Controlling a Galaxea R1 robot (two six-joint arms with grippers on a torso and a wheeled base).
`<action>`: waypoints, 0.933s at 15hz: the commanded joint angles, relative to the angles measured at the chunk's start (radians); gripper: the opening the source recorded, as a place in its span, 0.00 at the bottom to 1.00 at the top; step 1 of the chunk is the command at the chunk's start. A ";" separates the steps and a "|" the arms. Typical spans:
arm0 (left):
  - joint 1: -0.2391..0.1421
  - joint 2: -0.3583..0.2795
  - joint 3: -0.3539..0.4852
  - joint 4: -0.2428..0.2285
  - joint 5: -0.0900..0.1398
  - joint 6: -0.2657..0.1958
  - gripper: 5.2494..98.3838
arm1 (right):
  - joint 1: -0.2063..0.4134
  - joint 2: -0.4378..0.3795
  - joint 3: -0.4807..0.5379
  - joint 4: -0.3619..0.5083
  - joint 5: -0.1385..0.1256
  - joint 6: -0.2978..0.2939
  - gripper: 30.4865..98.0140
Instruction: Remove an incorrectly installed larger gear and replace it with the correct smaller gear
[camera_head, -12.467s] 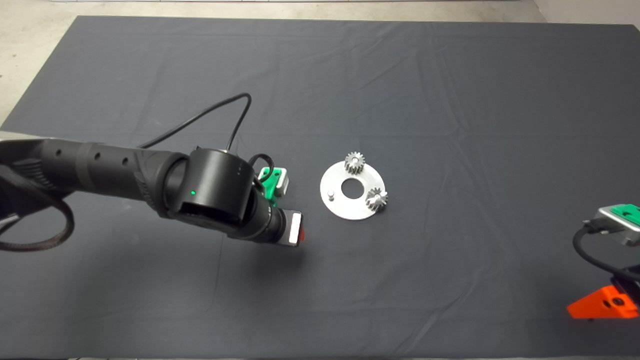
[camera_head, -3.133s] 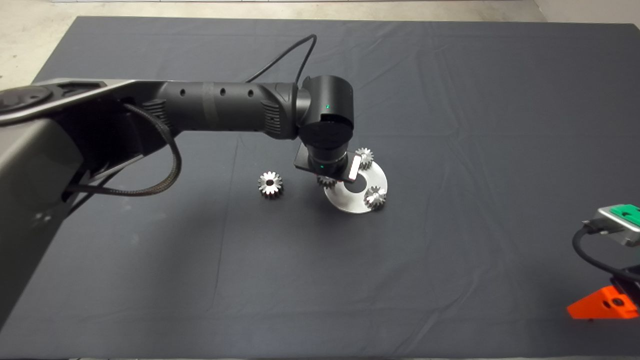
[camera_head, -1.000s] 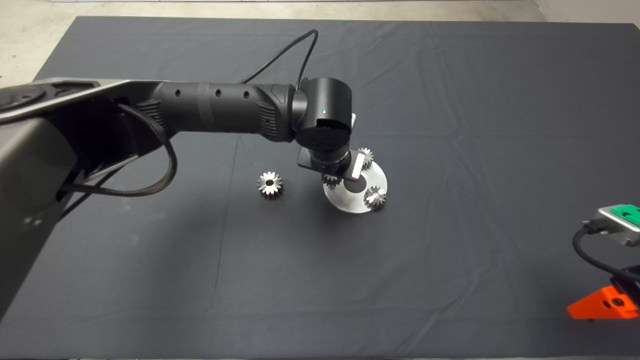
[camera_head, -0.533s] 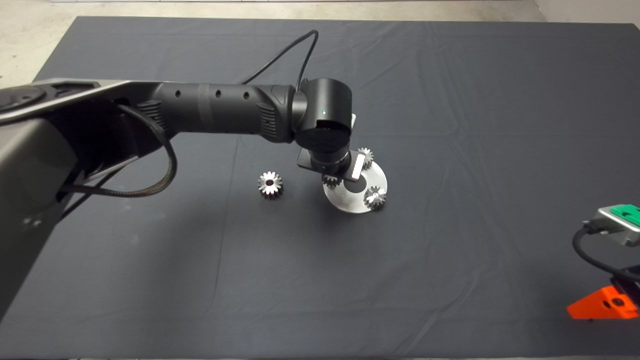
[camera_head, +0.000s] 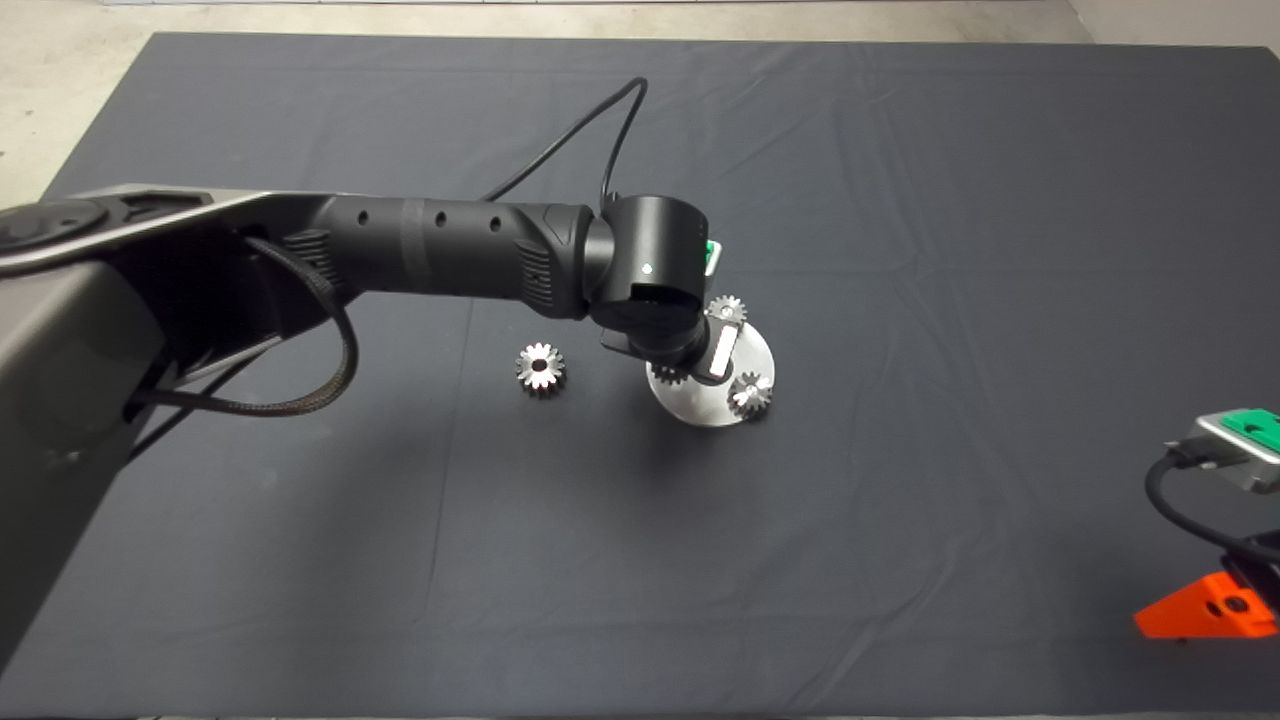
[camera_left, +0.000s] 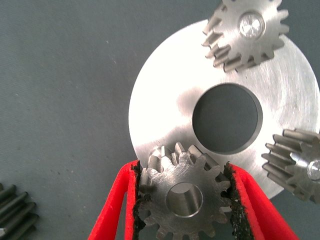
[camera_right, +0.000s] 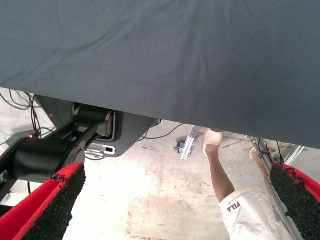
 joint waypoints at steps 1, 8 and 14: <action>-0.019 0.001 0.011 0.026 0.007 0.000 0.30 | 0.013 -0.004 0.005 0.032 -0.006 -0.004 1.00; -0.016 -0.005 0.008 0.026 0.026 0.038 0.30 | 0.012 -0.003 0.005 0.032 -0.006 -0.002 1.00; -0.001 -0.013 0.008 0.026 0.031 0.040 0.30 | 0.013 -0.004 0.005 0.031 -0.006 -0.002 1.00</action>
